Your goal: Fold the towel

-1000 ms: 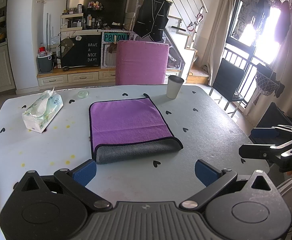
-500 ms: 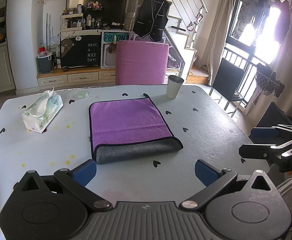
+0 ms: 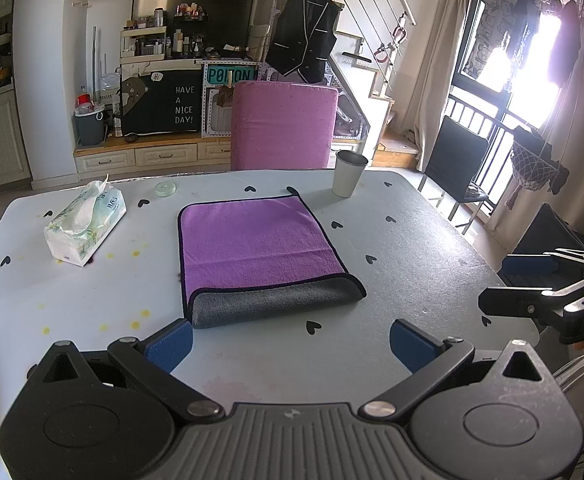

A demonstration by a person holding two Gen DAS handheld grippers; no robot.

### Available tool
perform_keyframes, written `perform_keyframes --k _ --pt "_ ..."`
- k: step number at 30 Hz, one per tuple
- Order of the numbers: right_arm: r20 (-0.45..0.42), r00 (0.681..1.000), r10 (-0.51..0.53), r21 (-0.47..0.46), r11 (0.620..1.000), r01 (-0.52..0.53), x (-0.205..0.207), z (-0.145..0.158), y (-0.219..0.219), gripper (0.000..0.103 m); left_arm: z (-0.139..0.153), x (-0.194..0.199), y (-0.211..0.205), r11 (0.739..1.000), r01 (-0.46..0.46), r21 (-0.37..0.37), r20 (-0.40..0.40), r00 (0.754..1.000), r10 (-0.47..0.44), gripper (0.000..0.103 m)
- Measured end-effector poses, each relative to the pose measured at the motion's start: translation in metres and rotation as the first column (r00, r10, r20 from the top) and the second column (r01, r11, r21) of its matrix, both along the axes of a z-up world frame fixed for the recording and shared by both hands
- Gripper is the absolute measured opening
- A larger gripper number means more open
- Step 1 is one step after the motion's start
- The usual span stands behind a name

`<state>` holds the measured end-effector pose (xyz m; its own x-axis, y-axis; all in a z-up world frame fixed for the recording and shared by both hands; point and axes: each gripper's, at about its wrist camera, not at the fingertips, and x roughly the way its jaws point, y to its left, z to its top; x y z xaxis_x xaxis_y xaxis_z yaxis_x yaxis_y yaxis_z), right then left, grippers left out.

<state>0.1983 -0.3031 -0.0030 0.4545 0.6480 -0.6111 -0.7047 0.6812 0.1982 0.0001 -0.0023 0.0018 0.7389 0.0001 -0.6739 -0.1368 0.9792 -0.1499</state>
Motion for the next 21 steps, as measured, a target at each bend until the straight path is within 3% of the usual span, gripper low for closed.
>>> perform_keyframes --k 21 --pt "0.000 1.000 0.000 0.000 1.000 0.000 0.0020 -0.0006 -0.0016 0.102 -0.0002 0.0000 0.0005 1.000 0.000 0.000 0.000 1.000 0.000 0.103"
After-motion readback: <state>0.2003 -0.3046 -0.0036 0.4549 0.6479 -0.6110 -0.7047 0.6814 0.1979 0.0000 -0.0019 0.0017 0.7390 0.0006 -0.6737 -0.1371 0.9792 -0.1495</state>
